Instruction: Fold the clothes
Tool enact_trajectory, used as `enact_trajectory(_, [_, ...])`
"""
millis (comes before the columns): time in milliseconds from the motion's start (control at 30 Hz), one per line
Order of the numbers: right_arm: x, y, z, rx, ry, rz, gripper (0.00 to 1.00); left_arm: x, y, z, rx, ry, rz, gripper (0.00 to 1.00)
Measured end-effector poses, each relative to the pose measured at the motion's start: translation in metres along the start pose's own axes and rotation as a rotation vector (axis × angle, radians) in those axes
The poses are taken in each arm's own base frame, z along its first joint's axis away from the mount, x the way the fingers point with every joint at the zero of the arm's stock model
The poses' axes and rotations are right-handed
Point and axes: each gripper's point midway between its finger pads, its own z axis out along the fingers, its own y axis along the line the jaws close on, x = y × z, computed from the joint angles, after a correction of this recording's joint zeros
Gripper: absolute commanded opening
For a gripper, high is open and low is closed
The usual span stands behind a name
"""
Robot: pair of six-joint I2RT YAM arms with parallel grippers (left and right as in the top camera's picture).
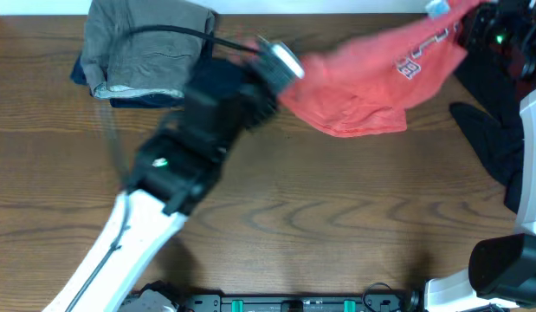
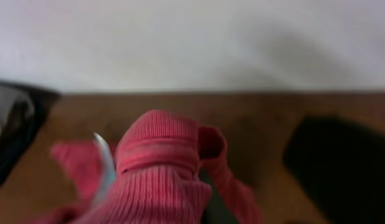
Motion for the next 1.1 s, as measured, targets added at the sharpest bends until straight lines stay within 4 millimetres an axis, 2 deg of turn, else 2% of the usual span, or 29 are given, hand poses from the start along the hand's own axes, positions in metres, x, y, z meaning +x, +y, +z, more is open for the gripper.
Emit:
enact_trajectory(67, [0.013, 0.000, 0.000, 0.002, 0.053, 0.006, 0.01, 0.019, -0.040, 0.012, 0.120, 0.100, 0.013, 0.06])
enact_trajectory(333, [0.049, -0.004, -0.005, 0.029, 0.199, 0.033, 0.01, 0.091, -0.139, 0.041, 0.376, 0.456, -0.014, 0.06])
enact_trajectory(433, [0.055, -0.006, -0.006, 0.046, 0.221, 0.034, 0.02, 0.107, -0.173, 0.047, 0.484, 0.533, -0.025, 0.06])
enact_trajectory(533, [0.058, -0.008, -0.007, 0.058, 0.235, 0.037, 0.04, 0.113, -0.200, 0.049, 0.581, 0.565, -0.040, 0.07])
enact_trajectory(567, [0.059, -0.009, -0.007, 0.060, 0.237, 0.038, 0.04, 0.115, -0.209, 0.049, 0.614, 0.574, -0.046, 0.09])
enact_trajectory(600, [0.059, -0.009, -0.007, 0.061, 0.238, 0.037, 0.06, 0.115, -0.215, 0.049, 0.636, 0.579, -0.051, 0.16])
enact_trajectory(633, [0.059, -0.009, -0.007, 0.062, 0.239, 0.036, 0.08, 0.116, -0.221, 0.049, 0.657, 0.584, -0.053, 0.29])
enact_trajectory(733, [0.059, -0.010, -0.008, 0.065, 0.238, 0.035, 0.26, 0.116, -0.230, 0.047, 0.694, 0.590, -0.066, 0.82])
enact_trajectory(767, [0.059, -0.011, -0.008, 0.066, 0.238, 0.037, 0.31, 0.116, -0.231, 0.047, 0.700, 0.588, -0.068, 0.93])
enact_trajectory(800, [0.059, -0.011, -0.008, 0.068, 0.238, 0.033, 0.35, 0.115, -0.232, 0.047, 0.705, 0.587, -0.070, 1.00])
enact_trajectory(900, [0.059, -0.013, -0.008, 0.072, 0.237, 0.036, 0.54, 0.114, -0.233, 0.046, 0.714, 0.581, -0.079, 0.98])
enact_trajectory(1033, [0.061, -0.011, -0.009, 0.061, 0.245, 0.038, 0.86, 0.107, -0.232, 0.052, 0.706, 0.548, -0.090, 0.98])
enact_trajectory(1100, [0.064, -0.010, -0.009, 0.058, 0.257, 0.046, 0.96, 0.106, -0.226, 0.058, 0.686, 0.538, -0.119, 0.98])
